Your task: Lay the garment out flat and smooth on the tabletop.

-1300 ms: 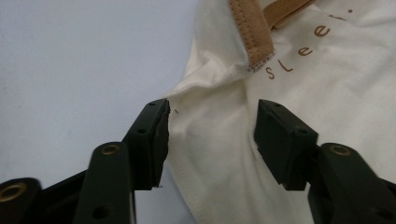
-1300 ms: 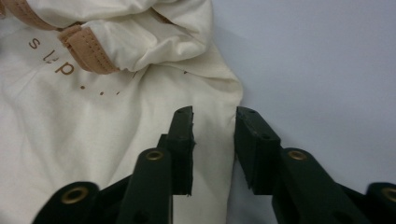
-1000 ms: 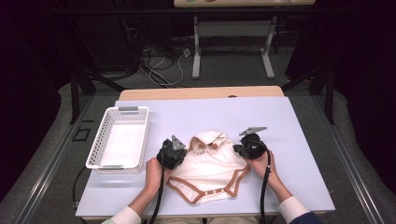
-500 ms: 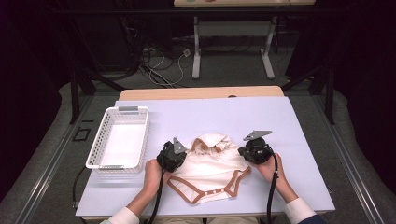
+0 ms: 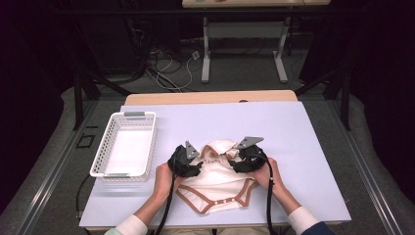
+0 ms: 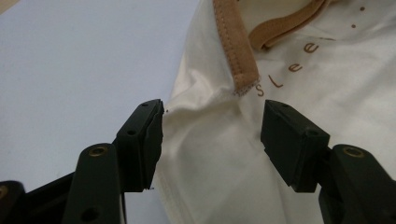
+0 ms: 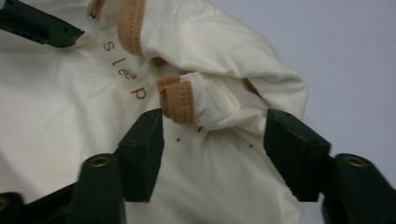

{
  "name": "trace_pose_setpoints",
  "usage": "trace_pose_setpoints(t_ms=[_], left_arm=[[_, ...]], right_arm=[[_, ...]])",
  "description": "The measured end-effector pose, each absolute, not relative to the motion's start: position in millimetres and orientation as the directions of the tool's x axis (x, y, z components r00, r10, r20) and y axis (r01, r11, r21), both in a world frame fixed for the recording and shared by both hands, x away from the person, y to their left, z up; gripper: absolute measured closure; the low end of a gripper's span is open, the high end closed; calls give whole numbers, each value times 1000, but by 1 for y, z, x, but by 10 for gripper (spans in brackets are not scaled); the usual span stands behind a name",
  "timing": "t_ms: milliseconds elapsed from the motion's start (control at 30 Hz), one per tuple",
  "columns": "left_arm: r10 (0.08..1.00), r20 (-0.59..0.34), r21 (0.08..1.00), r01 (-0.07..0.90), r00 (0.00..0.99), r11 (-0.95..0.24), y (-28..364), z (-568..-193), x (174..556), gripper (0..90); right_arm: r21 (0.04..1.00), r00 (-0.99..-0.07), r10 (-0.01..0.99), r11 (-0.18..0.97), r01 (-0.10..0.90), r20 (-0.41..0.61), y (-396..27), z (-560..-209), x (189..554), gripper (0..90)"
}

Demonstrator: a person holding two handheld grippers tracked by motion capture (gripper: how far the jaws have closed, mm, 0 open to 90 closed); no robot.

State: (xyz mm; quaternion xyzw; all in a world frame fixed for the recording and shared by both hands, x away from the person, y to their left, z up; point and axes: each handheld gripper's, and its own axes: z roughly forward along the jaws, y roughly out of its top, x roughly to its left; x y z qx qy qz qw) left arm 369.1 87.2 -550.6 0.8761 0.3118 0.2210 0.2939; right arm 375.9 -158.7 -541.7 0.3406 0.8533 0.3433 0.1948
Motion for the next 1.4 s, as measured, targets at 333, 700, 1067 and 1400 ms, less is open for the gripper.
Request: trace_pose_setpoints(t_ms=[333,700,1067,1400], left_arm=[[672,219,667,394,708,-633,82,-549,378,644],[712,236,662,427,661,-616,85,-552,392,778],[726,202,645,469,657,-604,88,-552,397,626],[679,221,659,407,700,-633,82,-541,386,368]], right_arm=[[731,-681,721,535,424,-133,-156,-545,388,655],[777,-580,809,428,461,-102,-178,-542,411,728],[758,-539,841,387,525,-55,-191,-543,417,518],[784,-615,788,406,470,-40,-195,-526,382,508]])
